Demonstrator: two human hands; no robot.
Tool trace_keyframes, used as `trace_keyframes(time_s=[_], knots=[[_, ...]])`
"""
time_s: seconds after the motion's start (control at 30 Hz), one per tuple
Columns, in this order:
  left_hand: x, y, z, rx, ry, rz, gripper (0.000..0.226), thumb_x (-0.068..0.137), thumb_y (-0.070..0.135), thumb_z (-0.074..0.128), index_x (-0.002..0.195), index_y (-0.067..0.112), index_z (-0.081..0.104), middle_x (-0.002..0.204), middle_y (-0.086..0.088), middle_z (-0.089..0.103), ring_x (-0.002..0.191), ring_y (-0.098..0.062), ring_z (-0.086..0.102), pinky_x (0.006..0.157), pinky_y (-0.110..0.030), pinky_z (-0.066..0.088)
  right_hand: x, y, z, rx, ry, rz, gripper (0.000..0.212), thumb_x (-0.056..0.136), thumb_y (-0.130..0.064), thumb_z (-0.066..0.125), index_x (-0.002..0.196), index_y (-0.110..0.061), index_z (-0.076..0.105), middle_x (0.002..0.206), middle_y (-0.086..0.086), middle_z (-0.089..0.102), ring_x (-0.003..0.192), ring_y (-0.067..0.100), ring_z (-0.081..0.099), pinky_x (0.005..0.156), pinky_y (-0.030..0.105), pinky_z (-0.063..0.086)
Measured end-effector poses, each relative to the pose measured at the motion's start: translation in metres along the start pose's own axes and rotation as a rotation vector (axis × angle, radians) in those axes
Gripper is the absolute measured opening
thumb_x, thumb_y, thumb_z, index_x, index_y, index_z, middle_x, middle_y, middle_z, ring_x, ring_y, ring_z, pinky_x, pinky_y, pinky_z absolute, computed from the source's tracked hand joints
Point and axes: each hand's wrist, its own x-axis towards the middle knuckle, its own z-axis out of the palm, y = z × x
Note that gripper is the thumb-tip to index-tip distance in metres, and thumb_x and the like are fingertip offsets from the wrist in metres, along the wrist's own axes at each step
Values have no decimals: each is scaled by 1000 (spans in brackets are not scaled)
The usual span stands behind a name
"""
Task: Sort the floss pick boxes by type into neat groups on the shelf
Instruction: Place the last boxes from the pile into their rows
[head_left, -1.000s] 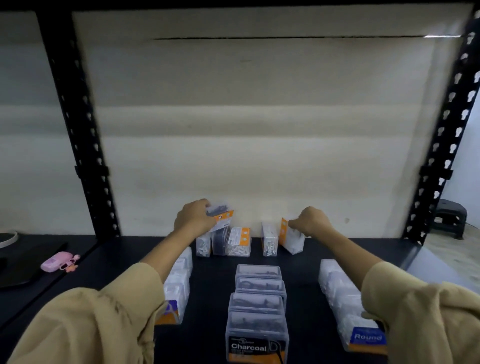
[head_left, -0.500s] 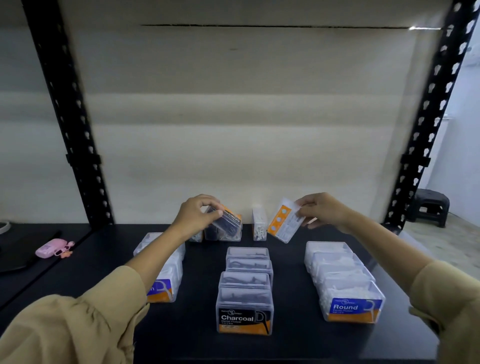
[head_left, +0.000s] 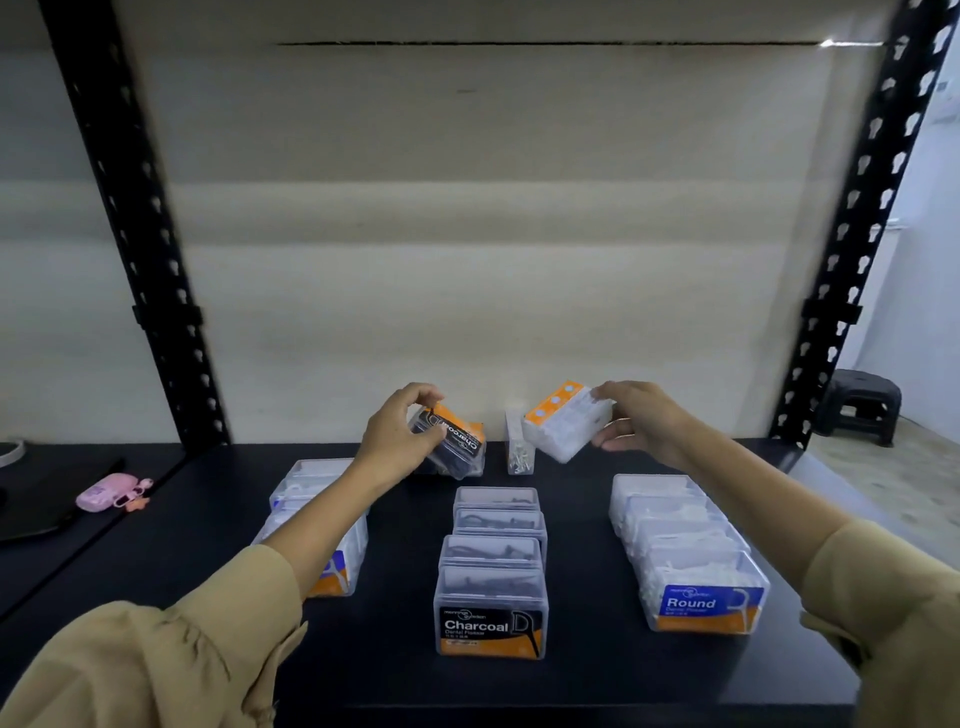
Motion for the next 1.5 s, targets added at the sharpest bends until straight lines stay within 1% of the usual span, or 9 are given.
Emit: trace_keyframes(time_s=[0.13, 0.37, 0.47, 0.63, 0.8, 0.93, 1.17, 1.27, 1.5], knots=[[-1, -1, 5, 2, -16, -32, 53, 73, -3, 64, 117, 26, 57, 117, 5, 49, 112, -19, 54, 95, -41, 49, -1, -4, 4, 100, 62, 114, 22, 86, -23, 59, 100, -7, 52, 78, 13, 56, 53, 24, 59, 50, 26, 53], [-6, -1, 14, -62, -153, -199, 65, 75, -2, 65, 129, 32, 51, 126, -8, 50, 119, -26, 52, 83, -42, 56, 2, -5, 6, -11, 111, 97, 14, 91, -16, 48, 102, -8, 52, 84, 14, 58, 41, 23, 61, 40, 20, 49], [-8, -2, 17, -119, -187, -248, 60, 77, -3, 64, 128, 27, 52, 120, -3, 50, 119, -24, 51, 66, -28, 59, 1, -4, 7, -84, 88, 113, 18, 92, -16, 49, 101, -11, 63, 100, 12, 54, 51, 27, 61, 40, 21, 50], [-3, -2, 15, 43, -175, -201, 51, 72, 7, 74, 117, 22, 56, 116, -6, 60, 104, -19, 59, 88, -35, 52, 3, -2, 6, -18, -10, 134, 18, 86, -13, 64, 101, -4, 62, 95, 14, 58, 46, 18, 64, 44, 19, 51], [4, 12, 16, 155, -248, -130, 40, 76, 16, 71, 112, 20, 53, 100, 1, 61, 92, -17, 58, 70, -22, 45, 4, 2, 0, 7, -132, 158, 46, 81, 14, 57, 124, -2, 50, 81, 15, 65, 55, 11, 69, 50, 16, 55], [5, 15, 22, 263, -351, -68, 38, 79, 15, 71, 115, 17, 58, 106, 2, 60, 93, -14, 55, 75, -19, 38, 7, 6, -1, -101, -111, 184, 45, 85, -5, 64, 125, 2, 46, 88, 14, 65, 51, 7, 67, 44, 16, 52], [2, 10, 32, 269, -465, -31, 45, 81, 19, 70, 125, 19, 58, 113, 1, 59, 110, -6, 52, 87, -16, 36, 7, 8, -5, -275, 12, 104, 31, 82, -31, 68, 92, -4, 55, 70, 10, 63, 44, 9, 50, 40, 18, 38], [2, 6, 32, 287, -489, -36, 45, 82, 22, 70, 126, 20, 58, 119, 1, 61, 114, -8, 53, 91, -18, 38, 6, 6, -8, -324, 60, 68, 34, 81, -40, 67, 87, -8, 59, 69, 7, 60, 52, 12, 41, 46, 21, 30], [9, 6, 17, 419, -592, -185, 40, 87, 44, 59, 117, 18, 61, 111, -1, 60, 102, -13, 54, 85, -23, 38, 6, 3, -25, -136, 163, 29, 34, 88, -46, 56, 85, -12, 56, 74, 5, 60, 67, 17, 54, 67, 30, 42]])
